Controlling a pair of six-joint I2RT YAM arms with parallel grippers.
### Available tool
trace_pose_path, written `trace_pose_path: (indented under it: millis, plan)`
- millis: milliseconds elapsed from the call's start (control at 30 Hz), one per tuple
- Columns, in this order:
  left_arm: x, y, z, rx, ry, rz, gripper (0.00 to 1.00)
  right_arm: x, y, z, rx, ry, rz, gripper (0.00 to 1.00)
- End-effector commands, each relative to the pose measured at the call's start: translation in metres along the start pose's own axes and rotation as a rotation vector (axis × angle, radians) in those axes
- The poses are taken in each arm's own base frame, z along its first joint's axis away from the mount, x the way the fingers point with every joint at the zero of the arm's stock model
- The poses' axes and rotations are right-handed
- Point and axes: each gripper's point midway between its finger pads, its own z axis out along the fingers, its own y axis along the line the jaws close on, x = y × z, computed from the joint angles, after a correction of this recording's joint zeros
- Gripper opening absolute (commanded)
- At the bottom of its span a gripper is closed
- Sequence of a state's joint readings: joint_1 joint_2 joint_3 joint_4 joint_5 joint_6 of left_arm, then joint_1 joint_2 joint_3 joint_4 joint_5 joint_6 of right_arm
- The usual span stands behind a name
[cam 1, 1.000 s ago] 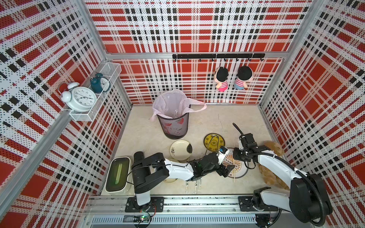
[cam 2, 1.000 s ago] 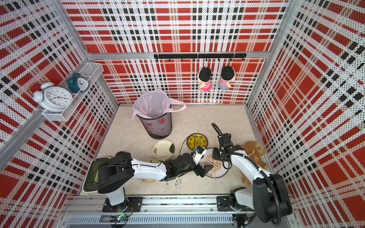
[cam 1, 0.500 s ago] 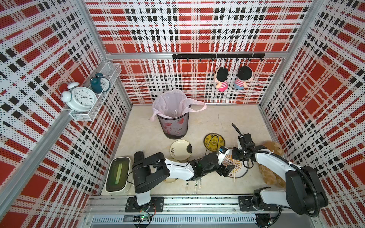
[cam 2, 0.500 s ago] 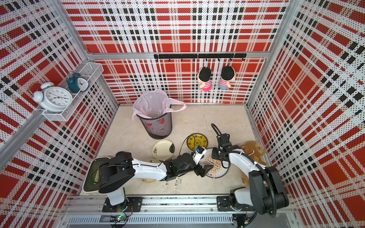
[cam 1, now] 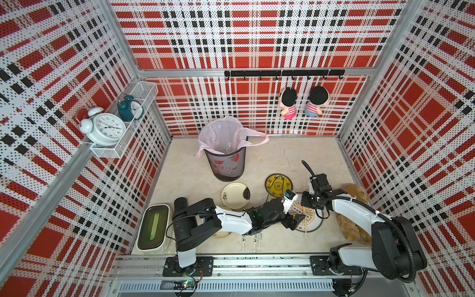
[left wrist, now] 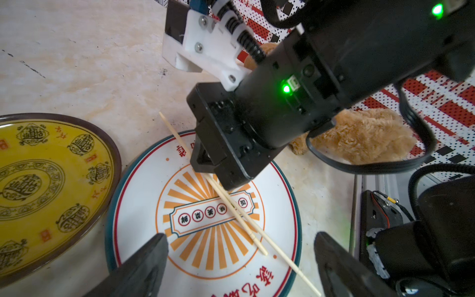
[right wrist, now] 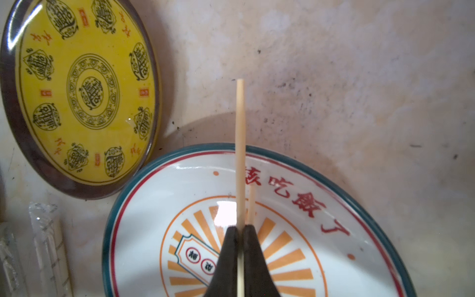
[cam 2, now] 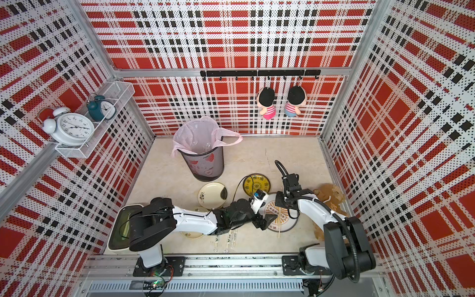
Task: Remove the packaging of disposable chopsticks
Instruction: Adjust the chopstick at the plate.
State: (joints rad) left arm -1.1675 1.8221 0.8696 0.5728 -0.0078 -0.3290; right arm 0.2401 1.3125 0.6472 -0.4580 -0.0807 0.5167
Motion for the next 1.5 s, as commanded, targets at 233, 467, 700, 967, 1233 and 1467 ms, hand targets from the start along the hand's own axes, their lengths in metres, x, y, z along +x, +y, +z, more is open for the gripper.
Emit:
trace_pose_path:
  millis: [233,467,700,967,1233,1467]
  plan:
    - [0.003,0.002,0.000,0.014,-0.005,-0.004,0.91,-0.013,0.016,-0.028,-0.042,0.020,-0.050,0.03]
    - [0.001,0.004,-0.002,-0.003,-0.014,-0.006,0.91,0.004,-0.019,-0.022,0.078,0.139,-0.038,0.06]
    - [0.003,0.004,-0.004,0.003,-0.010,-0.006,0.91,0.005,-0.037,-0.010,0.179,0.180,-0.035,0.05]
    - [0.005,0.004,-0.003,0.006,-0.006,-0.006,0.91,0.008,-0.040,-0.009,0.195,0.193,-0.038,0.03]
    - [0.006,0.004,-0.004,0.008,-0.004,-0.007,0.91,0.006,-0.035,-0.022,0.177,0.214,-0.056,0.02]
    - [0.009,0.003,-0.006,0.016,-0.001,-0.009,0.91,0.015,-0.040,-0.017,0.187,0.238,-0.045,0.01]
